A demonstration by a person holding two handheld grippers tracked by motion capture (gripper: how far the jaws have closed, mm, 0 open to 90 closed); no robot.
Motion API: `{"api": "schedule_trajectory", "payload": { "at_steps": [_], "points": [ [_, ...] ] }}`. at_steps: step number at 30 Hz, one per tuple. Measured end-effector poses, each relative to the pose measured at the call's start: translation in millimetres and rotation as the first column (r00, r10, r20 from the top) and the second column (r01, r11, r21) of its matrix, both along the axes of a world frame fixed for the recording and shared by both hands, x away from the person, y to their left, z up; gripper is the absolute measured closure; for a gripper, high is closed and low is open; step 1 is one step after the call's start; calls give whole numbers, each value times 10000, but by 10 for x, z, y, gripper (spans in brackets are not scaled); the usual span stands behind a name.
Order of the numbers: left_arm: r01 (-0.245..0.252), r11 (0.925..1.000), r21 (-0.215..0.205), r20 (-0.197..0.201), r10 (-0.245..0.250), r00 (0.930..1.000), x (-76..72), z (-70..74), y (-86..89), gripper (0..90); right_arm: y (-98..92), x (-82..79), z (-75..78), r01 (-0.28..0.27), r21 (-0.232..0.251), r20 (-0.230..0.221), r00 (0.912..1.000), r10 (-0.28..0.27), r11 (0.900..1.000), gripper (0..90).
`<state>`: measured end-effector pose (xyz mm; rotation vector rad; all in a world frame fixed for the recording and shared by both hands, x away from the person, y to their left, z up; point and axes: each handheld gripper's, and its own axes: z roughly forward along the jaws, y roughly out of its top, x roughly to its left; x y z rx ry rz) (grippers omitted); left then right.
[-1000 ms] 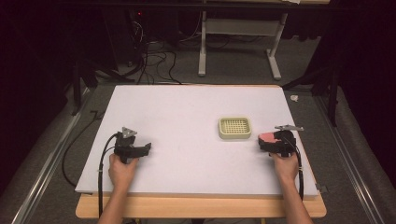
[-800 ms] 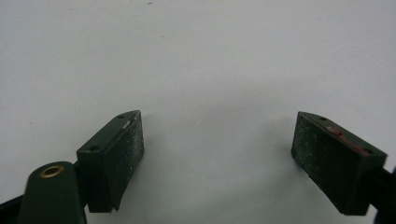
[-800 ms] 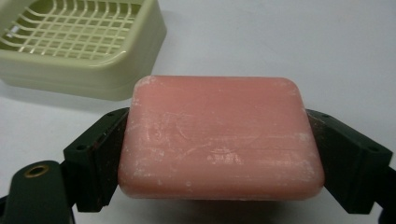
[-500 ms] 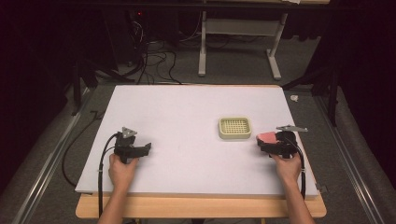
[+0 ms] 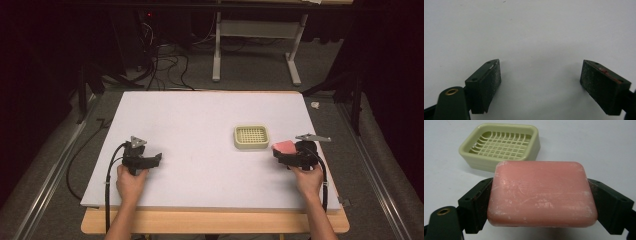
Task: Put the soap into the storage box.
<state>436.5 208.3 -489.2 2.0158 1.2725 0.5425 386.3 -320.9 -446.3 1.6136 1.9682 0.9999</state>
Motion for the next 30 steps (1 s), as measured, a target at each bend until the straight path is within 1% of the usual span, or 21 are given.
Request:
{"api": "schedule_trajectory", "payload": {
  "at_steps": [8, 15, 23, 30],
  "points": [
    [-3, 10000, -4, 3, 3, 10000, 0, 0, 0, 174, 99, -11, 107, -441, 93, 188, 9989, 439, 9990, 136],
    [-1, 10000, -5, 1, 1, 10000, 0, 0, 0, 174, 165, -8, 172, -714, 132, 261, 9971, 711, 9974, 136],
    [-2, 10000, -5, 2, 2, 10000, 0, 0, 0, 174, 256, 31, 253, -1046, 266, 383, 9939, 1036, 9942, 136],
    [-2, 10000, -4, 4, 2, 10000, 0, 0, 0, 174, 363, 94, 307, -1314, 300, 337, 9909, 1304, 9909, 136]
  ]
}}
